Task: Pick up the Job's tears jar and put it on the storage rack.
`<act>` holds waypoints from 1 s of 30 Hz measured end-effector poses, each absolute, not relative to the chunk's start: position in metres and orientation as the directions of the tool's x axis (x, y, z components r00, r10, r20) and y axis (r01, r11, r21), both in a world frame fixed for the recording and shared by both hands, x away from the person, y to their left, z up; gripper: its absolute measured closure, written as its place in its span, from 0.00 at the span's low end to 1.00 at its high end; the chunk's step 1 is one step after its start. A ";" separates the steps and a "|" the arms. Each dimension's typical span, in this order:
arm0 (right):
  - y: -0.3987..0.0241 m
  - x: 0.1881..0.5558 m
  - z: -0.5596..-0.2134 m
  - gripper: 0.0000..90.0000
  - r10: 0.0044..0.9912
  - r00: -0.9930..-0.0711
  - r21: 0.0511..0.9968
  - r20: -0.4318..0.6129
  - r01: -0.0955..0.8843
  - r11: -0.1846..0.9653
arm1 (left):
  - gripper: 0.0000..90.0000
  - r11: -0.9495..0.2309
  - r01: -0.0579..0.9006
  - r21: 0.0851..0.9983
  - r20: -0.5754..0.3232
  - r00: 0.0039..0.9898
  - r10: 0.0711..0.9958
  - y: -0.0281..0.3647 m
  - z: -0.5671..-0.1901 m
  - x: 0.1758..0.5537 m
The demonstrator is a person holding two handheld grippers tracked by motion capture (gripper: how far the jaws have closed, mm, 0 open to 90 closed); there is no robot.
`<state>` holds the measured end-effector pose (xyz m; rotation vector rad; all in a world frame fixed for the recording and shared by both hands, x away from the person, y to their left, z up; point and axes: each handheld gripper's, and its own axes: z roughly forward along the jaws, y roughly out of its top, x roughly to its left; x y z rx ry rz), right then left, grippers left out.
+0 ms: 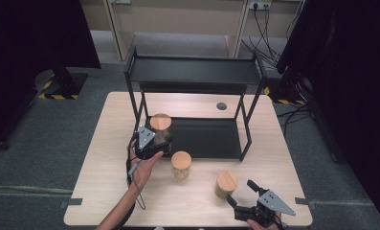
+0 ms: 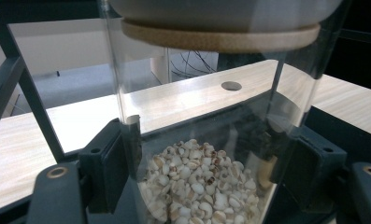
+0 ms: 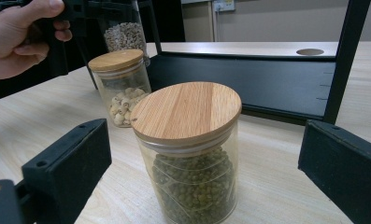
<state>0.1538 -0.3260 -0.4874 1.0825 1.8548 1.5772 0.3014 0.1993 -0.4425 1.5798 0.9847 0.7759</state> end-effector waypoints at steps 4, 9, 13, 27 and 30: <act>-0.327 0.154 -0.488 0.03 0.806 -0.575 0.965 0.137 0.262 0.024 | 0.28 -0.101 0.198 0.975 0.004 0.436 0.900 0.195 -0.443 0.305; -0.327 0.153 -0.487 0.03 0.806 -0.575 0.965 0.137 0.261 0.022 | 0.28 -0.094 0.208 0.974 -0.002 0.422 0.907 0.192 -0.446 0.311; -0.328 0.153 -0.488 0.03 0.807 -0.575 0.965 0.138 0.262 0.021 | 0.28 -0.103 0.213 0.972 0.005 0.417 0.909 0.191 -0.449 0.314; -0.328 0.153 -0.487 0.03 0.806 -0.576 0.965 0.137 0.260 0.021 | 0.28 -0.075 0.225 0.972 -0.020 0.395 0.919 0.184 -0.456 0.323; -0.329 0.153 -0.487 0.03 0.806 -0.575 0.965 0.138 0.260 0.020 | 0.28 -0.080 0.228 0.970 -0.017 0.396 0.918 0.182 -0.457 0.324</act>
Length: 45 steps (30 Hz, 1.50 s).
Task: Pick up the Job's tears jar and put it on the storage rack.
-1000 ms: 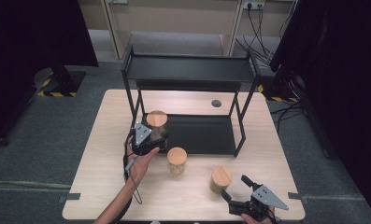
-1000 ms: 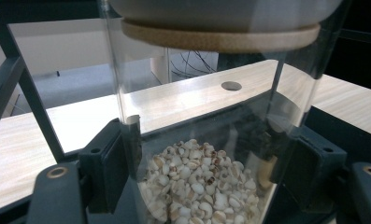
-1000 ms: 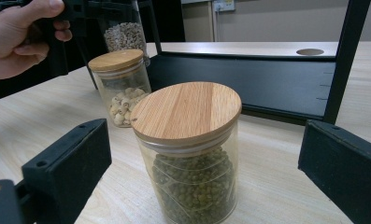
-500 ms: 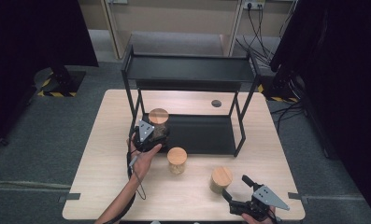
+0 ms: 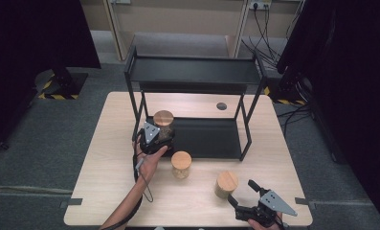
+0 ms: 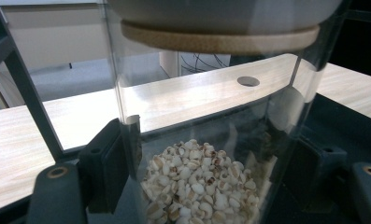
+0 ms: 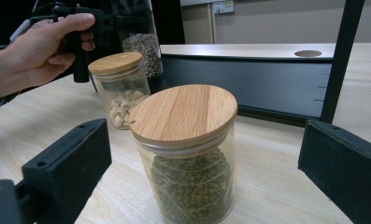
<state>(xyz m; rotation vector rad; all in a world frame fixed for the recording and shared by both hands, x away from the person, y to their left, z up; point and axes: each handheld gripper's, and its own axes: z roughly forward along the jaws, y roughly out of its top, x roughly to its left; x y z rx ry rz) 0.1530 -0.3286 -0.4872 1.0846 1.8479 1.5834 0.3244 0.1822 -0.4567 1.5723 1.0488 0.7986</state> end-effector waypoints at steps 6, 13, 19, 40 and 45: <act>-0.329 0.153 -0.487 0.03 0.806 -0.576 0.966 0.139 0.259 0.019 | 0.28 -0.073 0.233 0.970 -0.024 0.387 0.922 0.179 -0.460 0.327; -0.329 0.153 -0.487 0.03 0.805 -0.576 0.966 0.140 0.259 0.017 | 0.28 -0.070 0.235 0.970 -0.025 0.377 0.926 0.176 -0.465 0.330; -0.329 0.153 -0.487 0.03 0.805 -0.577 0.966 0.140 0.258 0.017 | 0.28 -0.063 0.234 0.970 -0.030 0.374 0.927 0.177 -0.466 0.328; -0.328 0.153 -0.488 0.03 0.803 -0.579 0.966 0.139 0.258 0.019 | 0.03 -0.086 0.214 0.973 0.002 0.366 0.931 0.173 -0.456 0.310; -0.328 0.153 -0.488 0.03 0.803 -0.580 0.966 0.138 0.257 0.019 | 0.03 -0.080 0.215 0.973 -0.005 0.371 0.929 0.174 -0.457 0.305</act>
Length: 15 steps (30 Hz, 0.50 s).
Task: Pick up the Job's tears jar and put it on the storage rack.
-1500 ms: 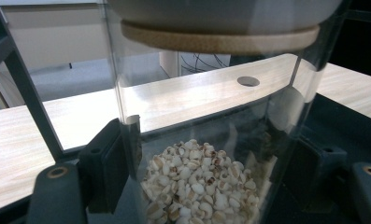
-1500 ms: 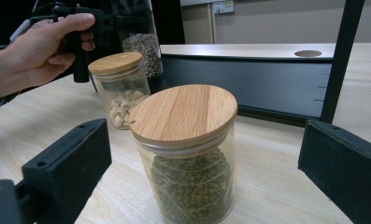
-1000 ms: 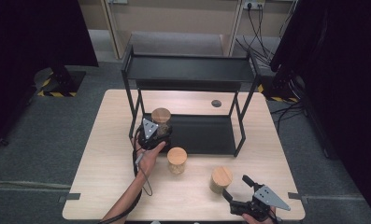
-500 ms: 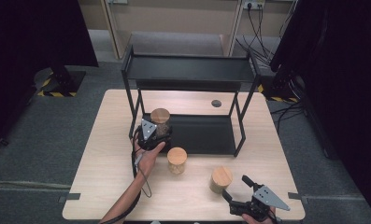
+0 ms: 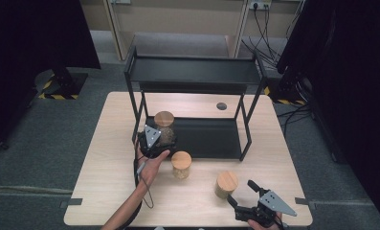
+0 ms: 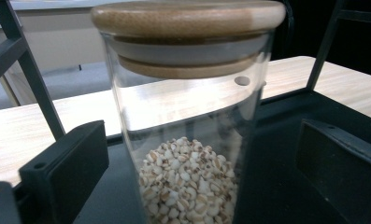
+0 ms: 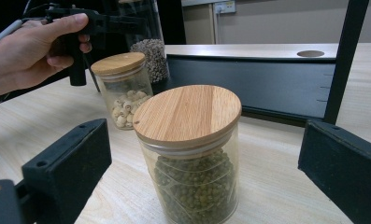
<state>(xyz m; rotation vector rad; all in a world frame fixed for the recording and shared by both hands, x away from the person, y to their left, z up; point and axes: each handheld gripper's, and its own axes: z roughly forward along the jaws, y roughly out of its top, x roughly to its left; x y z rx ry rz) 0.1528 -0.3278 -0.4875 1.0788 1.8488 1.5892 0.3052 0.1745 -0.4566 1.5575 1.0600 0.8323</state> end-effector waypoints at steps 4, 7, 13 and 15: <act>-0.328 0.153 -0.488 0.03 0.803 -0.579 0.966 0.140 0.257 0.017 | 0.03 -0.074 0.214 0.974 -0.013 0.379 0.925 0.177 -0.457 0.300; -0.328 0.152 -0.487 0.03 0.804 -0.578 0.966 0.141 0.258 0.016 | 0.03 -0.072 0.210 0.975 -0.015 0.387 0.922 0.179 -0.456 0.295; -0.328 0.152 -0.487 0.03 0.803 -0.579 0.966 0.140 0.257 0.017 | 0.03 -0.084 0.200 0.976 -0.006 0.412 0.911 0.180 -0.455 0.284; -0.328 0.152 -0.487 0.03 0.803 -0.578 0.966 0.141 0.257 0.016 | 0.03 -0.087 0.197 0.976 -0.004 0.421 0.907 0.181 -0.455 0.281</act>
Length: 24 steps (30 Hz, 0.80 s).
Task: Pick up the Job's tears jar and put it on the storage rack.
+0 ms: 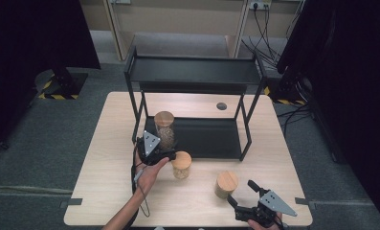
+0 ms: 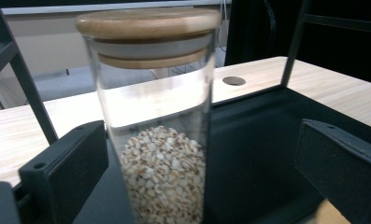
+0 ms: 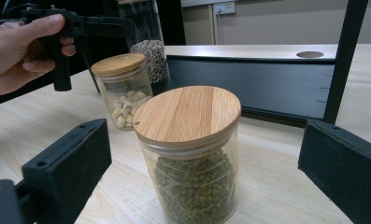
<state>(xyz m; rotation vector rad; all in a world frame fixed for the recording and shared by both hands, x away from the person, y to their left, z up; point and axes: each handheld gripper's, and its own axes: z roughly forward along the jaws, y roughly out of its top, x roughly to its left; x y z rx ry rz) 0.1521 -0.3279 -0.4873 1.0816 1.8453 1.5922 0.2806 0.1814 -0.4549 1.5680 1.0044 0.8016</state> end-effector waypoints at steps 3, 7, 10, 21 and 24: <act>-0.328 0.152 -0.487 0.03 0.804 -0.578 0.966 0.141 0.257 0.015 | 0.03 -0.092 0.192 0.977 -0.001 0.437 0.900 0.184 -0.454 0.275; -0.328 0.152 -0.487 0.03 0.803 -0.579 0.966 0.141 0.257 0.016 | 0.03 -0.094 0.186 0.978 0.000 0.451 0.893 0.187 -0.453 0.267; -0.328 0.152 -0.488 0.03 0.804 -0.579 0.967 0.139 0.254 0.016 | 0.03 -0.097 0.182 0.978 0.002 0.460 0.888 0.191 -0.452 0.262; -0.327 0.152 -0.488 0.03 0.804 -0.579 0.967 0.138 0.253 0.016 | 0.03 -0.087 0.170 0.982 -0.008 0.490 0.872 0.209 -0.458 0.239; -0.327 0.152 -0.488 0.03 0.804 -0.578 0.967 0.139 0.256 0.016 | 0.03 -0.078 0.170 0.982 -0.017 0.499 0.867 0.212 -0.461 0.231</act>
